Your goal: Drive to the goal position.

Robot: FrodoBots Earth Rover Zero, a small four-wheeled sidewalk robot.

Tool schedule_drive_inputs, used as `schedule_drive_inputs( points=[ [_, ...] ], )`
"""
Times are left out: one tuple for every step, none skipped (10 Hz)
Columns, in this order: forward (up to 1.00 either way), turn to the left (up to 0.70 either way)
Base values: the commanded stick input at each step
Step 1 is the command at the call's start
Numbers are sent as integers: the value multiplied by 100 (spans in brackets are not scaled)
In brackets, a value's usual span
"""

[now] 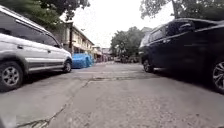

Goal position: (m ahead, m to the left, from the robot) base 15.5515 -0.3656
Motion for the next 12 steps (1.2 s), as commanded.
schedule_drive_inputs(
  points=[
    [100, 0],
    [100, 0],
    [100, 0],
    [100, 0],
    [100, 0],
    [100, 0],
    [100, 0],
    [100, 0],
    [100, 0],
    [100, 0],
    [100, 0],
    [100, 0]
  ],
)
